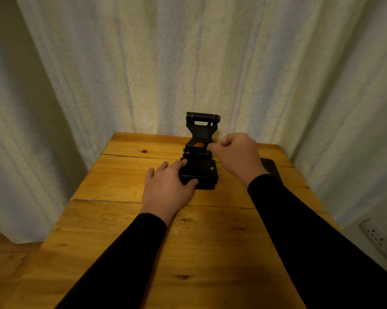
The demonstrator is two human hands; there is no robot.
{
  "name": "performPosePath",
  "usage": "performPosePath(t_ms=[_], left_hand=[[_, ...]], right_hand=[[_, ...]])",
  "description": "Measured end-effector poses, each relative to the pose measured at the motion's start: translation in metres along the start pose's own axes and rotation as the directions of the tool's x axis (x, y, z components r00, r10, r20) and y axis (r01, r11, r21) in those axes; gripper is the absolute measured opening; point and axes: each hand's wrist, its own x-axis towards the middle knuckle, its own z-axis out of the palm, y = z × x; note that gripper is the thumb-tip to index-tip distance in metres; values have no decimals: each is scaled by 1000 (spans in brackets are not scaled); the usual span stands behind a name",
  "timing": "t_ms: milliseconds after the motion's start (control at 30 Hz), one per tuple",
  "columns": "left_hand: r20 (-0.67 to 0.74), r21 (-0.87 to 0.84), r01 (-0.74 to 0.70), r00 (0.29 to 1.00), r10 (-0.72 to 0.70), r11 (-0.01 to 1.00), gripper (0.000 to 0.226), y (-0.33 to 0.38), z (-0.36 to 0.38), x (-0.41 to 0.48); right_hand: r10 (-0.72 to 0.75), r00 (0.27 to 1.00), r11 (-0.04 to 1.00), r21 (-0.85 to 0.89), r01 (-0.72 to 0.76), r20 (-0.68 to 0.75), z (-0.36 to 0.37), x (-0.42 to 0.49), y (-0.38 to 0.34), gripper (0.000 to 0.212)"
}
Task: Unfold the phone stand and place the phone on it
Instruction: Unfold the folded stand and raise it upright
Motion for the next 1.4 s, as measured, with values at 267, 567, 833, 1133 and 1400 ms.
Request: performPosePath(t_ms=[267,567,833,1133,1400], left_hand=[[-6,11,-10,1000,10,1000,59,1,-1,0],[3,8,-3,1000,3,1000,65,0,-2,-2],[8,-10,-5,1000,6,1000,69,3,-6,-2],[29,-6,-76,997,77,997,76,-1,-5,-2],[-128,-225,-81,990,53,971,84,0,-13,-12]], right_hand=[[8,1000,1000,6,-8,-3,8,-37,13,17],[-13,997,1000,17,14,-72,21,-63,26,19],[-41,994,999,16,43,-104,28,-66,32,13],[-105,991,993,50,110,-84,25,-69,39,8],[-152,977,988,2,154,-148,10,-81,45,18]])
